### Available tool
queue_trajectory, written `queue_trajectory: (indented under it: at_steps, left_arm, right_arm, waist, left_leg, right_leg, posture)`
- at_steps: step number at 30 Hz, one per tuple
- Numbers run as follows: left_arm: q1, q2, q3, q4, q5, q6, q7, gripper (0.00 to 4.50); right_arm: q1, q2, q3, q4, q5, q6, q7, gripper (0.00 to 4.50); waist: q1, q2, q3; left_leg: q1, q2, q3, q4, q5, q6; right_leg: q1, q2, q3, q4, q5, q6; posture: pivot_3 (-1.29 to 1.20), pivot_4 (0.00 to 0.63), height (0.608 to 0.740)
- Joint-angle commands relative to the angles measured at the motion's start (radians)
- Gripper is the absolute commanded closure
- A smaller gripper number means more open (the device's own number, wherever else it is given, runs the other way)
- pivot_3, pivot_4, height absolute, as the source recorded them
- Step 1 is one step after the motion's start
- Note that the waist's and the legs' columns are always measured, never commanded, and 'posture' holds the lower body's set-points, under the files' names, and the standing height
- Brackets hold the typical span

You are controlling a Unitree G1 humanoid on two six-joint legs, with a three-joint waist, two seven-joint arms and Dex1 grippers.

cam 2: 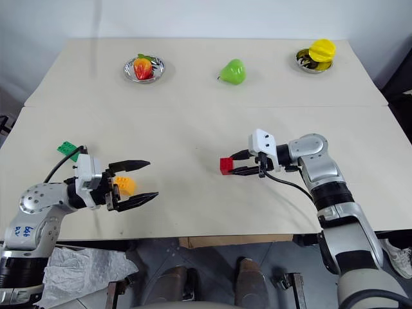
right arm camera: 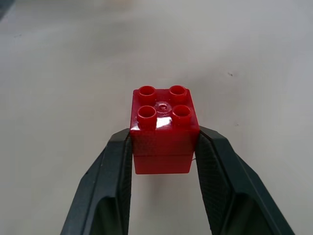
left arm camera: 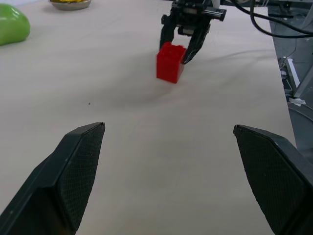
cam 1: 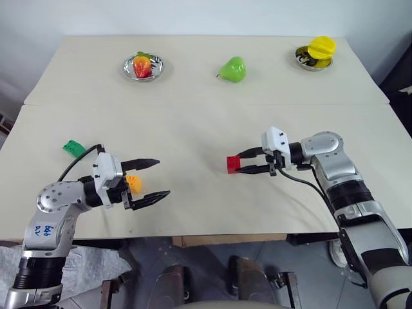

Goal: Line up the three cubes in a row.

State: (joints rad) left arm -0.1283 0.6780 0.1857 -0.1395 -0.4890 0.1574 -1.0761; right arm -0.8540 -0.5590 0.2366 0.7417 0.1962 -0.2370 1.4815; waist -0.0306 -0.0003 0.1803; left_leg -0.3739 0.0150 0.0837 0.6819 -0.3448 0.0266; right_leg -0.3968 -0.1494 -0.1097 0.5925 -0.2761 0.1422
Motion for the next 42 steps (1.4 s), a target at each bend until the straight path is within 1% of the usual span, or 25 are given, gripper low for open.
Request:
queue_trajectory:
  at_steps: [1, 4, 5, 7, 8, 9, 12, 13, 14, 15, 18, 20, 21, 23, 25, 28, 32, 36, 38, 40, 42]
  left_arm:
    - [0.014, 0.011, 0.051, 0.019, -0.008, -0.042, -0.003, 0.00]
    - [0.016, 0.011, 0.068, 0.039, -0.004, -0.060, 0.000, 0.00]
    - [0.017, 0.009, 0.075, 0.047, -0.001, -0.071, 0.004, 0.00]
    - [0.019, 0.008, 0.086, 0.057, 0.003, -0.082, 0.014, 0.00]
    - [0.020, 0.008, 0.091, 0.062, 0.005, -0.090, 0.018, 0.00]
    - [0.022, 0.007, 0.097, 0.065, 0.004, -0.095, 0.022, 0.00]
    - [0.034, 0.004, 0.128, 0.068, -0.018, -0.088, 0.040, 0.00]
    - [0.040, 0.003, 0.148, 0.070, -0.030, -0.080, 0.049, 0.00]
    - [0.057, 0.005, 0.181, 0.075, -0.042, -0.081, 0.055, 0.00]
    - [0.079, 0.007, 0.219, 0.078, -0.059, -0.073, 0.063, 0.00]
    - [0.146, 0.004, 0.306, 0.082, -0.071, -0.078, 0.093, 0.00]
    - [0.234, -0.012, 0.376, 0.101, -0.062, -0.102, 0.105, 0.00]
    - [0.268, -0.018, 0.401, 0.107, -0.061, -0.109, 0.109, 0.00]
    - [0.332, -0.039, 0.439, 0.109, -0.060, -0.122, 0.124, 0.00]
    - [0.417, -0.069, 0.479, 0.137, -0.055, -0.138, 0.130, 0.00]
    - [0.505, -0.113, 0.533, 0.203, -0.066, -0.157, 0.141, 0.00]
    - [0.555, -0.141, 0.535, 0.225, -0.053, -0.197, 0.137, 0.00]
    - [0.537, -0.179, 0.520, 0.161, -0.075, -0.197, 0.189, 0.00]
    - [0.474, -0.222, 0.537, 0.126, -0.090, -0.201, 0.294, 0.00]
    - [0.407, -0.257, 0.547, 0.114, -0.075, -0.204, 0.412, 0.00]
    - [0.365, -0.266, 0.529, 0.102, -0.073, -0.163, 0.476, 0.00]
  right_arm:
    - [-0.042, 0.024, -0.033, 0.154, -0.004, -0.141, 0.106, 3.07]
    - [-0.069, 0.038, -0.030, 0.217, 0.022, -0.139, 0.131, 3.07]
    - [-0.084, 0.041, -0.036, 0.245, 0.010, -0.122, 0.123, 3.07]
    - [-0.106, 0.052, -0.063, 0.295, -0.001, -0.152, 0.084, 2.33]
    - [-0.113, 0.051, -0.066, 0.310, -0.006, -0.132, 0.090, 1.99]
    - [-0.113, 0.051, -0.071, 0.316, -0.009, -0.151, 0.091, 1.75]
    - [-0.103, 0.050, -0.098, 0.305, 0.003, -0.173, 0.116, 0.82]
    - [-0.096, 0.044, -0.106, 0.289, 0.015, -0.175, 0.126, 0.44]
    - [-0.085, 0.036, -0.122, 0.264, 0.034, -0.186, 0.131, 0.16]
    - [-0.070, 0.028, -0.142, 0.229, 0.060, -0.193, 0.132, 0.07]
    - [0.008, -0.017, -0.139, 0.048, 0.206, -0.138, 0.133, 0.07]
    - [0.099, -0.055, -0.150, -0.141, 0.336, -0.045, 0.133, 0.07]
    - [0.132, -0.068, -0.159, -0.202, 0.372, -0.011, 0.133, 0.07]
    - [0.197, -0.092, -0.177, -0.307, 0.407, 0.064, 0.133, 0.07]
    - [0.283, -0.129, -0.183, -0.449, 0.461, 0.208, 0.112, 0.07]
    - [0.361, -0.110, -0.230, -0.580, 0.508, 0.266, 0.021, 0.07]
    - [0.417, -0.101, -0.269, -0.676, 0.521, 0.317, -0.024, 0.07]
    - [0.449, -0.107, -0.291, -0.673, 0.483, 0.294, -0.014, 0.07]
    - [0.463, -0.110, -0.306, -0.634, 0.460, 0.260, -0.001, 0.07]
    - [0.475, -0.105, -0.322, -0.598, 0.435, 0.215, 0.011, 0.07]
    - [0.478, -0.097, -0.331, -0.583, 0.428, 0.202, 0.011, 0.07]
  waist:
    - [0.001, 0.000, 0.000]
    - [-0.001, 0.000, 0.000]
    - [-0.001, 0.000, 0.000]
    - [-0.002, 0.000, 0.000]
    - [-0.002, 0.000, 0.000]
    - [-0.002, 0.000, 0.000]
    - [-0.002, 0.001, 0.000]
    - [-0.002, 0.001, 0.001]
    - [-0.002, 0.001, 0.001]
    - [-0.002, 0.001, 0.001]
    - [-0.001, 0.002, 0.001]
    - [0.000, 0.002, 0.001]
    - [0.000, 0.002, 0.001]
    - [0.000, 0.002, 0.001]
    - [0.003, 0.002, 0.001]
    - [0.004, 0.002, 0.001]
    - [0.008, 0.001, 0.001]
    - [0.020, 0.001, 0.000]
    - [0.028, 0.001, 0.000]
    - [0.033, 0.000, 0.000]
    - [0.030, 0.000, 0.000]
  left_leg:
    - [0.000, 0.001, 0.000, 0.000, 0.000, 0.000]
    - [0.001, 0.001, -0.001, 0.000, 0.000, 0.000]
    - [0.002, 0.001, -0.001, 0.000, 0.000, -0.001]
    - [0.002, 0.001, -0.001, 0.001, 0.000, -0.001]
    - [0.002, 0.001, -0.001, 0.001, 0.000, -0.001]
    - [0.002, 0.002, -0.001, 0.001, 0.000, -0.001]
    - [0.002, 0.002, -0.001, 0.001, -0.001, -0.002]
    - [0.002, 0.002, -0.001, 0.001, -0.001, -0.002]
    - [0.002, 0.002, -0.001, 0.001, -0.001, -0.002]
    - [0.002, 0.002, -0.001, 0.001, -0.001, -0.002]
    - [0.002, 0.002, -0.002, 0.000, -0.001, -0.002]
    - [0.002, 0.003, -0.002, 0.000, -0.002, -0.003]
    - [0.002, 0.003, -0.002, 0.000, -0.002, -0.003]
    - [0.003, 0.003, -0.001, 0.000, -0.003, -0.003]
    - [0.003, 0.003, -0.001, 0.001, -0.003, -0.003]
    - [0.004, 0.004, 0.000, 0.001, -0.005, -0.003]
    - [0.004, 0.005, 0.002, 0.001, -0.007, -0.003]
    - [0.004, 0.005, 0.002, 0.001, -0.011, -0.002]
    - [0.004, 0.005, 0.002, 0.001, -0.012, -0.002]
    - [0.004, 0.004, 0.003, 0.001, -0.012, -0.001]
    - [0.004, 0.003, 0.003, 0.001, -0.012, 0.000]
  right_leg:
    - [0.001, 0.000, 0.000, 0.000, 0.000, 0.000]
    - [0.002, 0.000, 0.000, 0.000, 0.000, 0.000]
    - [0.002, 0.000, 0.000, 0.000, 0.000, 0.000]
    - [0.002, 0.000, 0.000, 0.000, 0.000, 0.000]
    - [0.002, 0.000, 0.000, 0.000, 0.000, 0.000]
    - [0.002, 0.000, 0.000, 0.001, 0.000, 0.000]
    - [0.002, 0.000, 0.000, 0.001, 0.000, 0.000]
    - [0.002, 0.000, 0.000, 0.000, 0.000, 0.000]
    - [0.002, 0.000, 0.000, 0.001, 0.000, 0.000]
    - [0.002, 0.000, 0.000, 0.000, 0.000, 0.000]
    - [0.002, 0.000, 0.000, 0.000, 0.000, 0.000]
    - [0.002, 0.000, -0.001, 0.000, 0.000, 0.000]
    - [0.002, 0.000, -0.001, 0.000, 0.000, 0.000]
    - [0.002, 0.000, -0.001, 0.000, 0.000, -0.001]
    - [0.002, 0.000, -0.001, 0.000, 0.000, -0.001]
    - [0.002, -0.001, -0.001, -0.001, 0.000, -0.001]
    - [0.001, -0.002, -0.001, -0.001, -0.001, -0.001]
    - [0.001, -0.004, 0.000, -0.001, 0.000, -0.002]
    - [0.001, -0.004, 0.000, -0.002, 0.000, -0.002]
    - [0.001, -0.004, 0.000, -0.002, 0.000, -0.002]
    - [0.001, -0.004, 0.000, -0.002, 0.000, -0.002]
  posture:
    - [0.00, 0.150, 0.740]
    - [0.00, 0.150, 0.740]
    - [0.00, 0.150, 0.740]
    - [0.00, 0.150, 0.740]
    - [0.00, 0.150, 0.740]
    - [0.00, 0.150, 0.740]
    - [0.00, 0.150, 0.740]
    - [0.00, 0.150, 0.740]
    - [0.00, 0.150, 0.740]
    - [0.00, 0.150, 0.740]
    - [0.00, 0.150, 0.740]
    - [0.00, 0.150, 0.740]
    - [0.00, 0.150, 0.740]
    - [0.00, 0.150, 0.740]
    - [0.00, 0.150, 0.740]
    - [0.00, 0.150, 0.740]
    - [0.00, 0.150, 0.740]
    - [0.00, 0.150, 0.740]
    - [0.00, 0.150, 0.740]
    - [0.00, 0.150, 0.740]
    - [0.00, 0.150, 0.740]
